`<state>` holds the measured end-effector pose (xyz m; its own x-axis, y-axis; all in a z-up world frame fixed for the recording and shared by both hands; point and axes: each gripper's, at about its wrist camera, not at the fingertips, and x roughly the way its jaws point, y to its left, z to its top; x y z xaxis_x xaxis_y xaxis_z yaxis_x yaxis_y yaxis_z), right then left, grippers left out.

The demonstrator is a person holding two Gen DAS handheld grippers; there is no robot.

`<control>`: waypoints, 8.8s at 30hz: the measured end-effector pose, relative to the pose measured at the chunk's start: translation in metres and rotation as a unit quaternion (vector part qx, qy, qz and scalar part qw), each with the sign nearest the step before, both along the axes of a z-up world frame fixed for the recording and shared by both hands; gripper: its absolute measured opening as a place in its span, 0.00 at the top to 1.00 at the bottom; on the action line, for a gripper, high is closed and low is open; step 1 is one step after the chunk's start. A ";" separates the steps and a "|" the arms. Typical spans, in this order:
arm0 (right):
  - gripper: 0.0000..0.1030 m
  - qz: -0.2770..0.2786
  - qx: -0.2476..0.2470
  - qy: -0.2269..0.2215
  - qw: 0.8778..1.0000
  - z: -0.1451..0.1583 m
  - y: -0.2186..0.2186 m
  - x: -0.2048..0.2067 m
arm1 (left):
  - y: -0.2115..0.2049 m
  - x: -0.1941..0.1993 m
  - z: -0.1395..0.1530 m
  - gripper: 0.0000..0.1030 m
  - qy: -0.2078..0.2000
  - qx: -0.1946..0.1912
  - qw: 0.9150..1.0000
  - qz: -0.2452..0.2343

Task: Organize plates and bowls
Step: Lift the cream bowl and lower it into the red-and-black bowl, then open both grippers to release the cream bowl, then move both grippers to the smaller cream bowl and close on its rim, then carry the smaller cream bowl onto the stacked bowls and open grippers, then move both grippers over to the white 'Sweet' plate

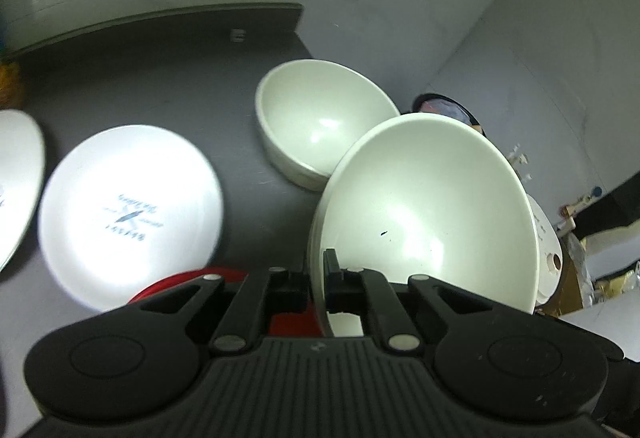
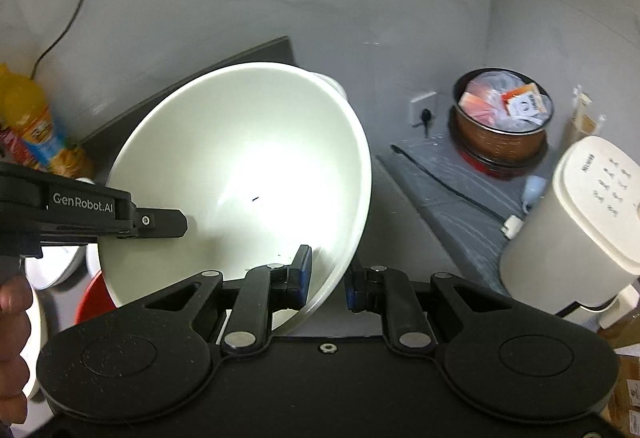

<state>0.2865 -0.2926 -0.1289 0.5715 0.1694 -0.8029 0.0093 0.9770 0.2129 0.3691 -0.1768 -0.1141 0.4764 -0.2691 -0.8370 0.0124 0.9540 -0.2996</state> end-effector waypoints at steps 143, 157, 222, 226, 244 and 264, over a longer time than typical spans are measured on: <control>0.85 -0.067 0.050 0.069 0.994 -0.068 -0.005 0.137 | 0.020 0.132 -0.068 0.89 0.075 -0.012 0.996 0.039; 0.85 -0.048 0.051 0.034 0.997 -0.020 0.008 0.094 | 0.026 0.078 -0.013 0.89 0.036 -0.020 0.998 0.053; 0.78 0.068 0.027 0.017 0.997 0.007 0.056 -0.025 | 0.083 -0.100 -0.004 0.85 0.036 -0.032 0.989 0.143; 0.80 0.065 0.021 0.024 0.997 0.004 0.057 -0.025 | 0.091 -0.104 -0.002 0.84 0.048 -0.016 0.986 0.156; 0.05 0.065 0.043 -0.003 0.997 0.036 0.059 -0.030 | 0.121 -0.129 0.031 0.56 0.019 -0.010 0.981 0.193; 0.00 0.184 0.009 -0.022 0.983 0.060 0.127 -0.037 | 0.172 -0.185 0.054 0.37 0.020 0.038 0.964 0.263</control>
